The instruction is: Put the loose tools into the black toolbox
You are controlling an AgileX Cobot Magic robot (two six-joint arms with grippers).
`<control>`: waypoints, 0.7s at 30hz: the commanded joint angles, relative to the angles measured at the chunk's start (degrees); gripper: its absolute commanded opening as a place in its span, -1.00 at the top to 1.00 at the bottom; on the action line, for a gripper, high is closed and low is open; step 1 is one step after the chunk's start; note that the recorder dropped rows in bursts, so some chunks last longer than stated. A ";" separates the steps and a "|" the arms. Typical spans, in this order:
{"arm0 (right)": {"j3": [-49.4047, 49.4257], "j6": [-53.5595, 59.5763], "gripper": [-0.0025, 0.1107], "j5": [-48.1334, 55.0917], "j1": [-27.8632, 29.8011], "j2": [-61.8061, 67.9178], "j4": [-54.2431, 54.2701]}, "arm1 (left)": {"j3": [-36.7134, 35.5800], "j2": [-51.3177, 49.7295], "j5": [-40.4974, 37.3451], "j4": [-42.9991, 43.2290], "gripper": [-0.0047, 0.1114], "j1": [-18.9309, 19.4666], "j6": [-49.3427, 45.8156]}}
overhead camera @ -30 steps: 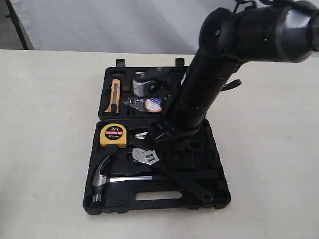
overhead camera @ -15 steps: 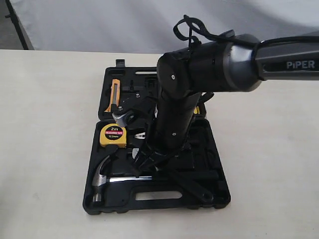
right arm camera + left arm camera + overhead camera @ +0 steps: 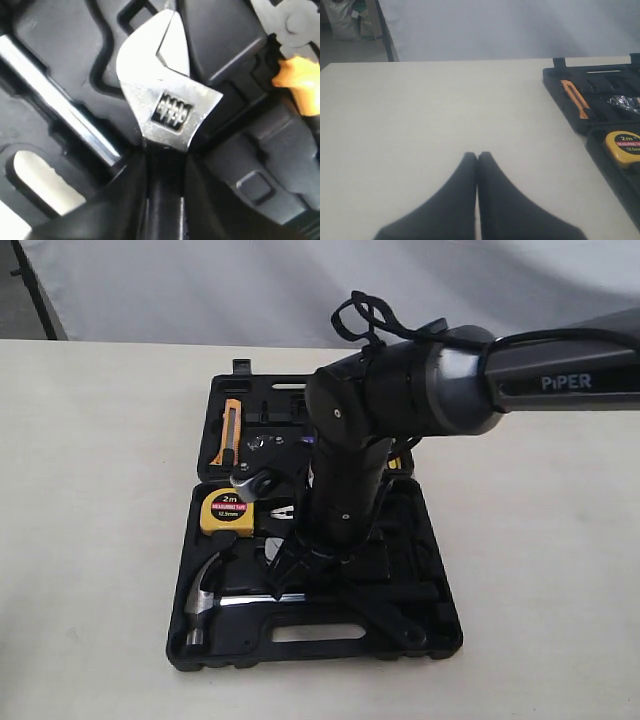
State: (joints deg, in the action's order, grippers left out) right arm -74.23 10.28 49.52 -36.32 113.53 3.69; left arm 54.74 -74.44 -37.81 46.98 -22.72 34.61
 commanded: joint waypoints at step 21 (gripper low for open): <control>0.38 5.12 0.92 -9.32 0.15 -0.56 -12.88 | -0.53 0.46 0.97 -0.78 0.89 0.19 0.59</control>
State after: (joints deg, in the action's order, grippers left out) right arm -73.82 14.91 41.58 -36.32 112.30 -8.04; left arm 54.74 -74.44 -37.81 46.98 -22.72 34.61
